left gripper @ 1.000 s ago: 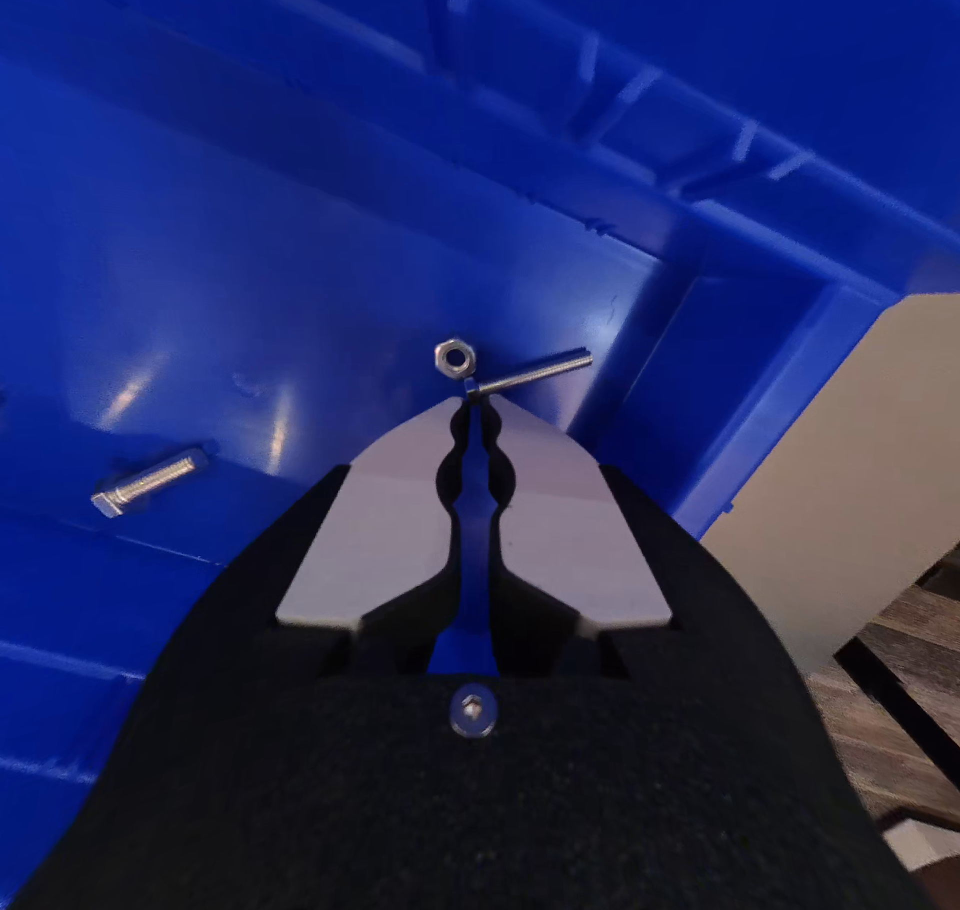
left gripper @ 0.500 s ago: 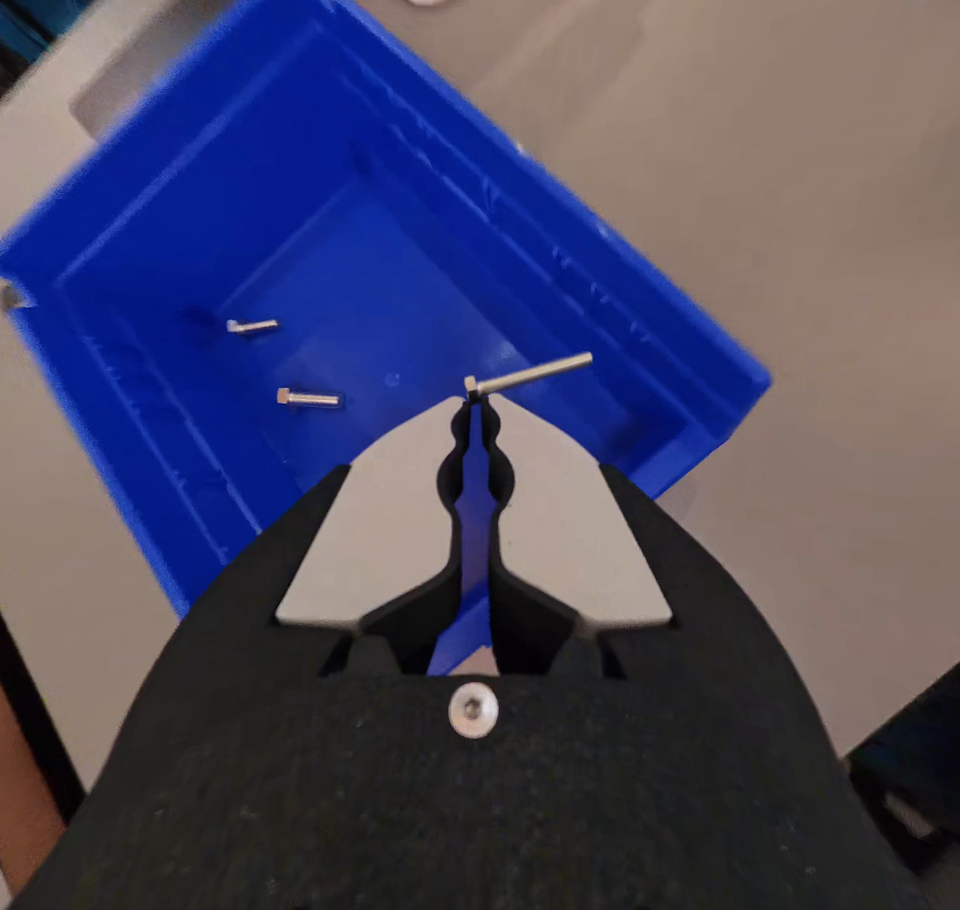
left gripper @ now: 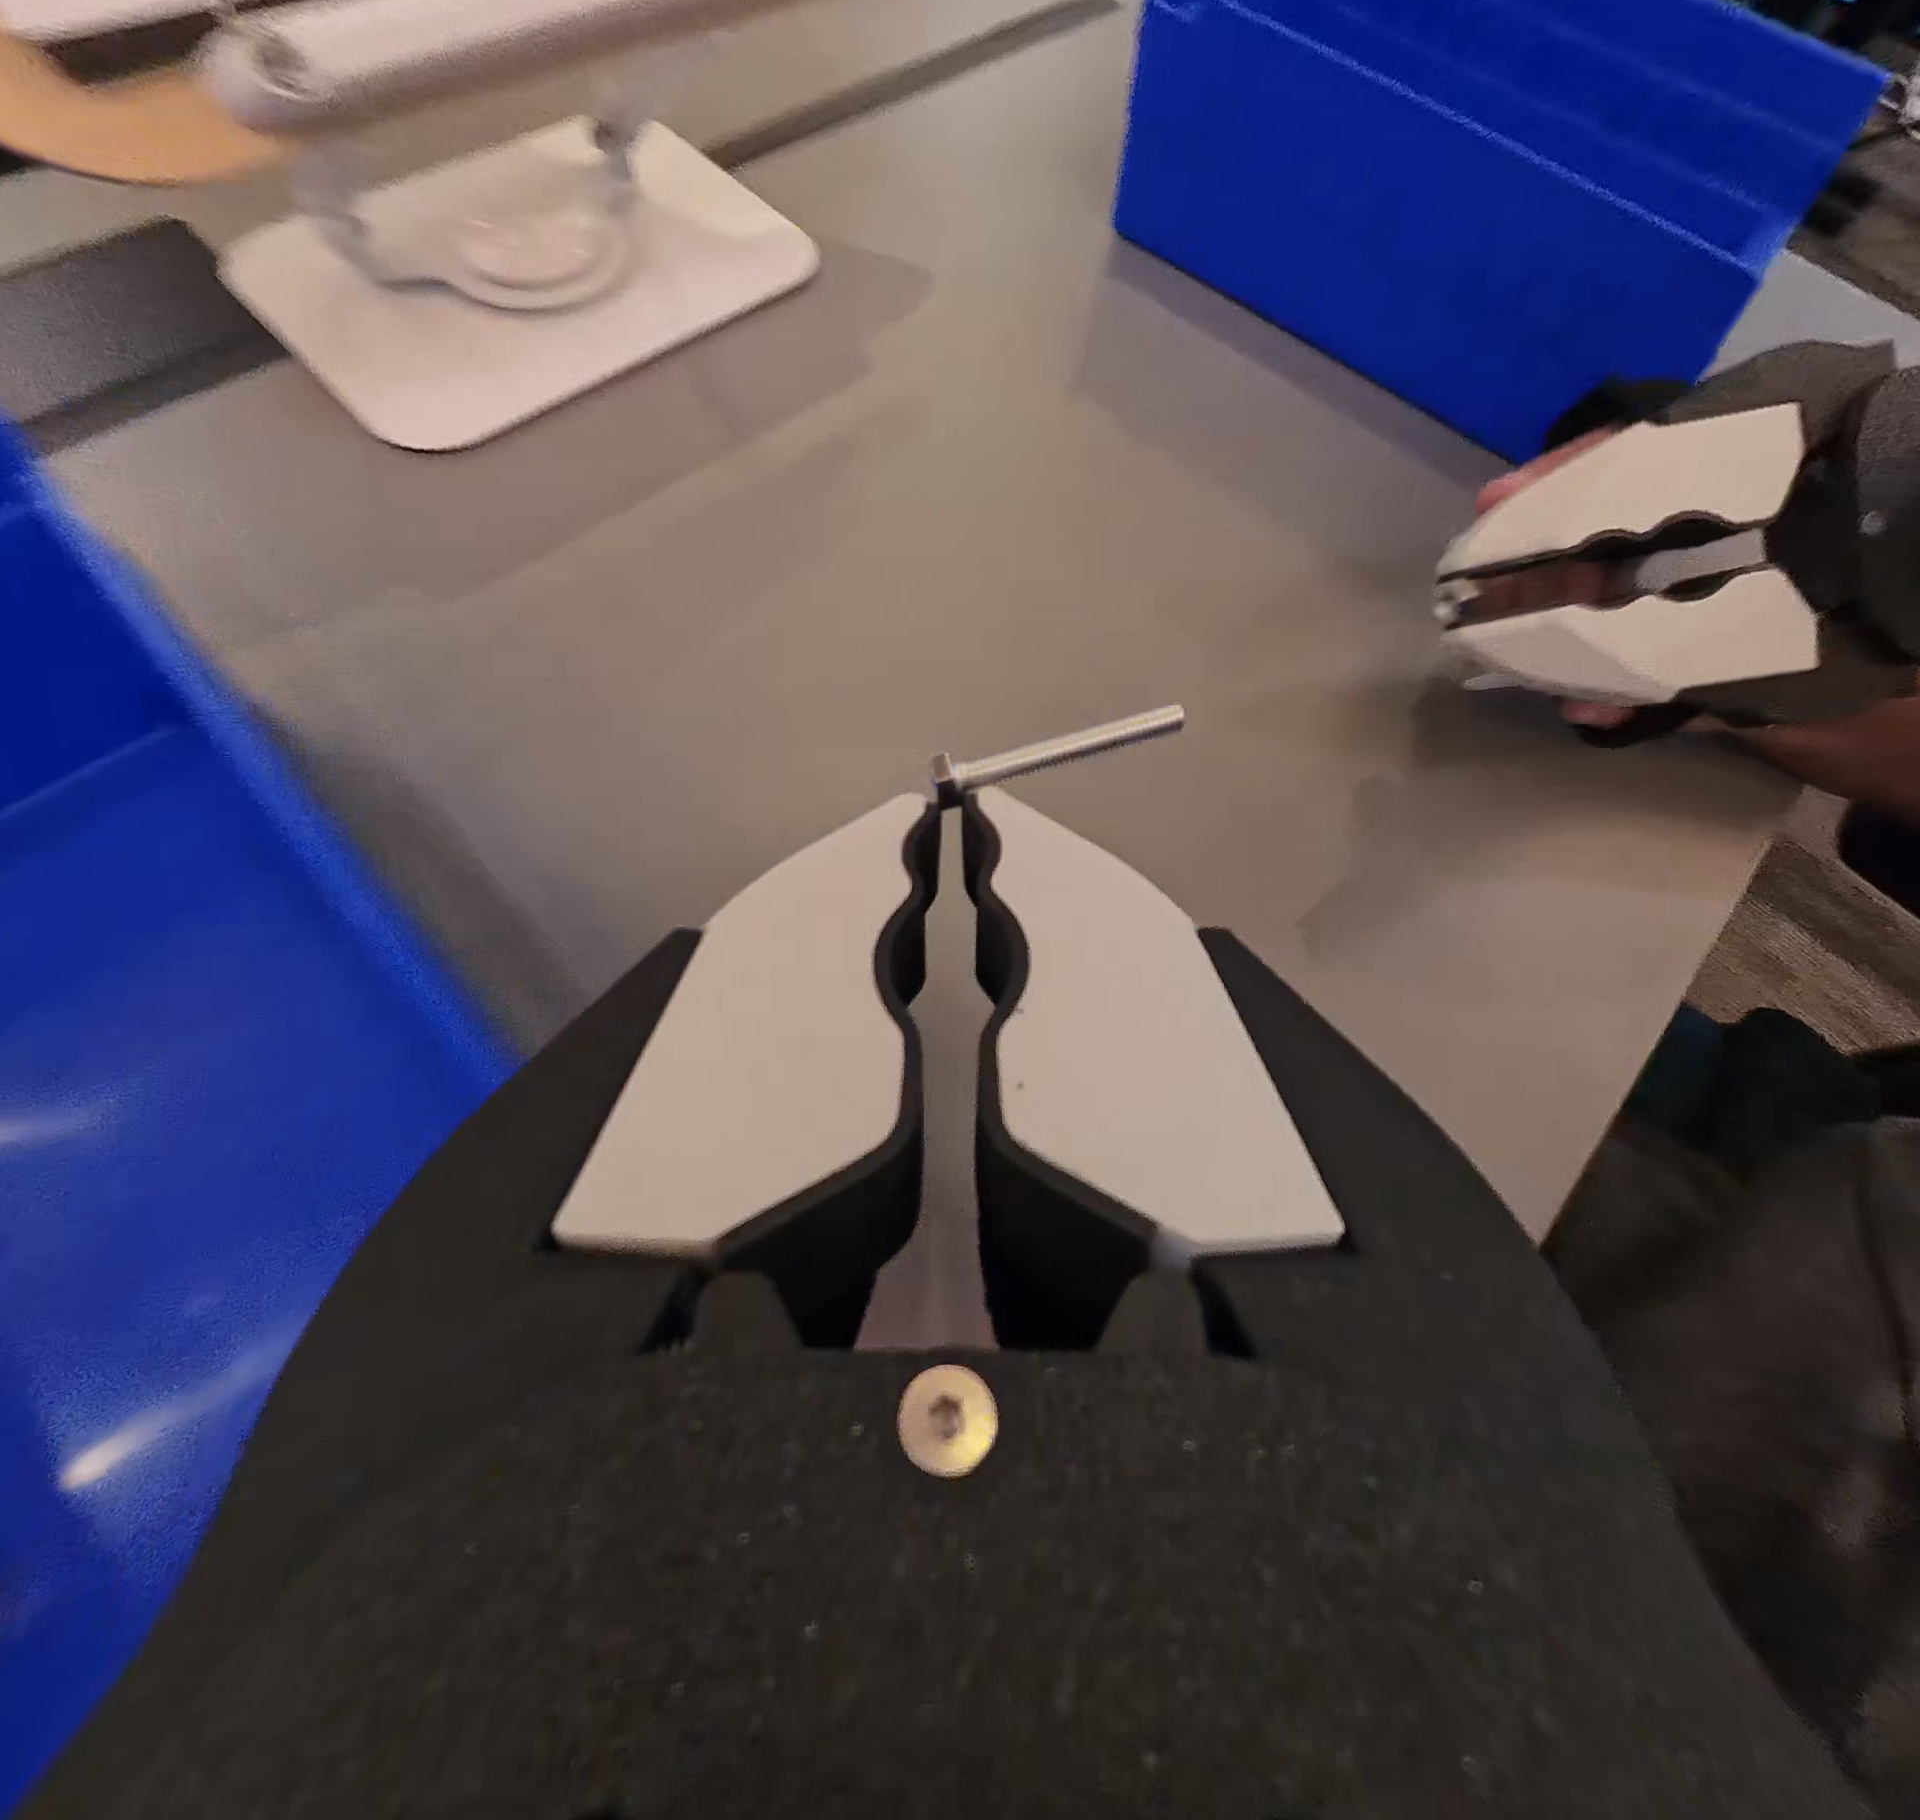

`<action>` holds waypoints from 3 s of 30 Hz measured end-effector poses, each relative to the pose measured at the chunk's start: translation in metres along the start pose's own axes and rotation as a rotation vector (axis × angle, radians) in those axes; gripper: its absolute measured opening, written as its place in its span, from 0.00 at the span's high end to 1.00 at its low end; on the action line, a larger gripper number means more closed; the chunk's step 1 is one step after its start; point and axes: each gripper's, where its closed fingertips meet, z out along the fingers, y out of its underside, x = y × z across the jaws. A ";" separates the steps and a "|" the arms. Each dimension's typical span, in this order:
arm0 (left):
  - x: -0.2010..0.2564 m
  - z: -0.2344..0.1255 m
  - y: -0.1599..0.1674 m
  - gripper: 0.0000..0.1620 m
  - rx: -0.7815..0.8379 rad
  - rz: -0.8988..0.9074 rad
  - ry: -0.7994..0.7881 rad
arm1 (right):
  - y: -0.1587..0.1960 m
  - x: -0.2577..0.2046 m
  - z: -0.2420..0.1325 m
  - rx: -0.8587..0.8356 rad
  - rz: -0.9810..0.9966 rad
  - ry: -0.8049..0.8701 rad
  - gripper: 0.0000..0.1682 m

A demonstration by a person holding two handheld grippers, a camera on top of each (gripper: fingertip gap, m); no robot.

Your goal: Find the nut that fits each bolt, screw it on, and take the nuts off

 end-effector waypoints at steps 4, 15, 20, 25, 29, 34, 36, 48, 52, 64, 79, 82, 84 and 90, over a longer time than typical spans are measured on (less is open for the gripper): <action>0.021 0.035 0.003 0.98 -0.078 0.064 0.013 | -0.010 -0.008 0.014 -0.032 -0.169 -0.003 0.94; 0.047 0.055 0.002 0.98 -0.122 0.093 0.084 | -0.004 -0.006 0.025 -0.098 -0.273 0.015 0.94; 0.051 0.058 0.006 0.98 -0.133 0.108 0.096 | 0.000 -0.008 0.026 -0.113 -0.280 0.014 0.94; 0.050 0.055 0.007 0.98 -0.135 0.112 0.097 | 0.003 -0.008 0.026 -0.122 -0.269 -0.001 0.94; 0.051 0.053 0.008 0.98 -0.139 0.119 0.103 | 0.004 -0.010 0.026 -0.123 -0.278 -0.010 0.94; 0.051 0.055 0.010 0.98 -0.154 0.130 0.097 | 0.001 -0.014 0.025 -0.111 -0.303 -0.020 0.94; 0.053 0.056 0.010 0.98 -0.153 0.127 0.104 | 0.002 -0.015 0.026 -0.120 -0.308 -0.023 0.94; 0.054 0.055 0.007 0.98 -0.100 0.135 0.104 | 0.002 -0.009 0.026 -0.095 -0.158 -0.033 0.94; 0.053 0.053 0.002 0.98 -0.034 0.147 0.055 | -0.001 0.000 0.028 -0.073 0.095 -0.030 0.94; 0.053 0.056 -0.006 1.00 0.077 0.290 -0.168 | 0.000 0.000 0.036 0.014 1.083 -0.194 0.94; 0.014 0.044 0.051 0.82 -0.195 0.121 -0.129 | 0.038 0.037 0.005 -0.076 0.745 -0.006 0.94; 0.014 0.048 0.067 0.80 -0.224 0.185 -0.152 | 0.037 0.041 0.005 -0.056 0.755 -0.007 0.94; 0.006 0.050 0.074 0.79 -0.236 0.234 -0.203 | 0.032 0.041 0.004 -0.031 0.761 -0.028 0.94; -0.012 0.049 0.100 0.76 -0.351 0.136 -0.230 | 0.028 0.035 0.005 -0.033 0.716 -0.045 0.94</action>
